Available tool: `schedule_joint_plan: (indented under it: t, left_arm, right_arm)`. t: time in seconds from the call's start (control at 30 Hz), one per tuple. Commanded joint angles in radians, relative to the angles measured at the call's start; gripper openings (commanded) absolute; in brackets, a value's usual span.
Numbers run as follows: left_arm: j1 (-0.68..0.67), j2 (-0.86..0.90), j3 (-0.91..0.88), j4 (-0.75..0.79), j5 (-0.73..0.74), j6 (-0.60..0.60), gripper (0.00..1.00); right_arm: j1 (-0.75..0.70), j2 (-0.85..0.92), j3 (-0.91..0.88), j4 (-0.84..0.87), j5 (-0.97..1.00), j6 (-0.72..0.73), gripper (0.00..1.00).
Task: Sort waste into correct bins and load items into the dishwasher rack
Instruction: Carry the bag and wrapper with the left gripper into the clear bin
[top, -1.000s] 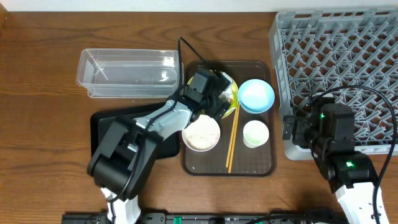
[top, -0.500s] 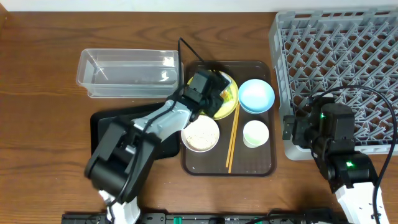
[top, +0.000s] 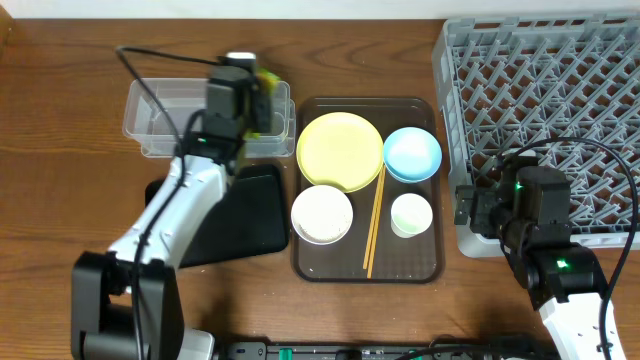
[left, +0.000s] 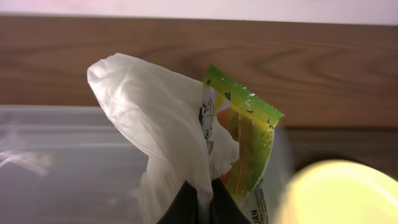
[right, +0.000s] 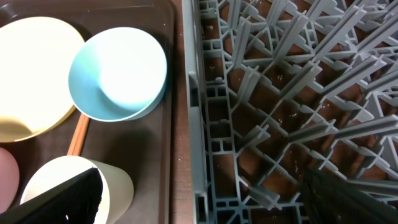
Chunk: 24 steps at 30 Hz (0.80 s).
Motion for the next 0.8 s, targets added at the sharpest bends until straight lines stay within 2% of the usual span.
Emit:
schedule_joint_plan:
  t: [0.0,0.03,0.1,0.13,0.23,0.43,0.7,0.77]
  left_arm:
    - [0.061,0.051,0.011,0.009,-0.020,-0.051,0.29]
    - [0.073,0.061,0.011,0.010,-0.020,-0.052,0.41]
    - [0.087,0.070,0.011,0.010,-0.019,-0.051,0.56]
    - [0.087,0.068,0.011,0.011,-0.020,-0.050,0.61]
    - [0.082,0.038,0.011,0.020,-0.020,-0.011,0.66]
    - [0.013,-0.092,0.011,-0.083,0.074,-0.010,0.66]
    - [-0.232,-0.130,0.009,-0.447,0.213,-0.029,0.66]
    - [-0.295,-0.117,-0.001,-0.501,0.213,-0.029,0.60]
  right_arm:
    - [-0.005,-0.003,0.021,0.002,-0.001,-0.007,0.99]
    - [-0.005,-0.003,0.021,0.001,-0.001,-0.007,0.99]
    - [-0.005,-0.003,0.021,0.001,-0.001,-0.007,0.99]
    - [-0.005,-0.003,0.021,0.001,-0.001,-0.007,0.99]
    - [-0.005,-0.003,0.021,0.002,-0.001,-0.007,0.99]
    - [-0.005,-0.003,0.021,0.001,-0.001,-0.007,0.99]
    - [-0.005,-0.003,0.021,0.000,-0.001,-0.007,0.99]
    - [-0.005,-0.003,0.021,-0.001,0.000,-0.007,0.99]
